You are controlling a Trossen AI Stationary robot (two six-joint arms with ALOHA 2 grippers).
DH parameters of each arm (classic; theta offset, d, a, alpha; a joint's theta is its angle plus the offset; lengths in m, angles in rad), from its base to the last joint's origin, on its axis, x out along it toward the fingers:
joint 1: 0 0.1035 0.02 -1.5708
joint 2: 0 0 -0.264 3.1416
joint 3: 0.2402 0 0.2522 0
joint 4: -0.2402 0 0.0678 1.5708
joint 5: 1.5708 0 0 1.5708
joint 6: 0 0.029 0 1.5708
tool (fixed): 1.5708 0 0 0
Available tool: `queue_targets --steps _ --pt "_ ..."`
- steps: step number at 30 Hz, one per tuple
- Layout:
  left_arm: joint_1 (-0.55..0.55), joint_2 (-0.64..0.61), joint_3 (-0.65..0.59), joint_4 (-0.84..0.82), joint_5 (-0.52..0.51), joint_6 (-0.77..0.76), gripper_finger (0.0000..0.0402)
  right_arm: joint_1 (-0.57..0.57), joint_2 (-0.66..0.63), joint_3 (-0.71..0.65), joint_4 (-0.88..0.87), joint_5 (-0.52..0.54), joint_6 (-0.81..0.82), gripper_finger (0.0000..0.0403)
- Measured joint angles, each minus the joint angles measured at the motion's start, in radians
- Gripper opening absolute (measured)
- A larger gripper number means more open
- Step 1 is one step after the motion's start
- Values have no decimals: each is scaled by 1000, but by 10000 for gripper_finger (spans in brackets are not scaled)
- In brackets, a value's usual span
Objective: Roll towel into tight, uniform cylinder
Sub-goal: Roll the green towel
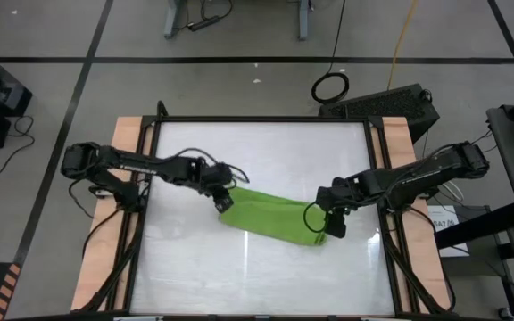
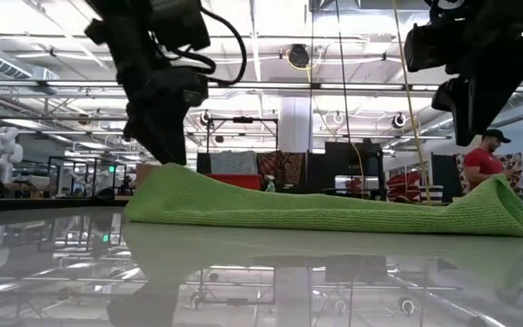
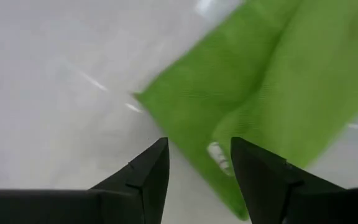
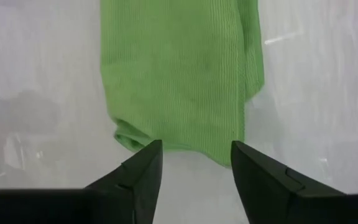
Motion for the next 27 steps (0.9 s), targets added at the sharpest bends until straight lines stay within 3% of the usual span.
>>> queue_targets --steps 10,19,23,27 --pt "163 29 0 -14 346 1 176 0 0 0 35 14 0 160" --pt "181 145 -2 29 509 22 171 0 1 1 61 57 -11 151" --pt "180 175 -2 89 562 37 124 0 0 1 61 74 -11 148" --pt "182 174 -1 170 562 67 31 0 1 1 65 77 -14 148"
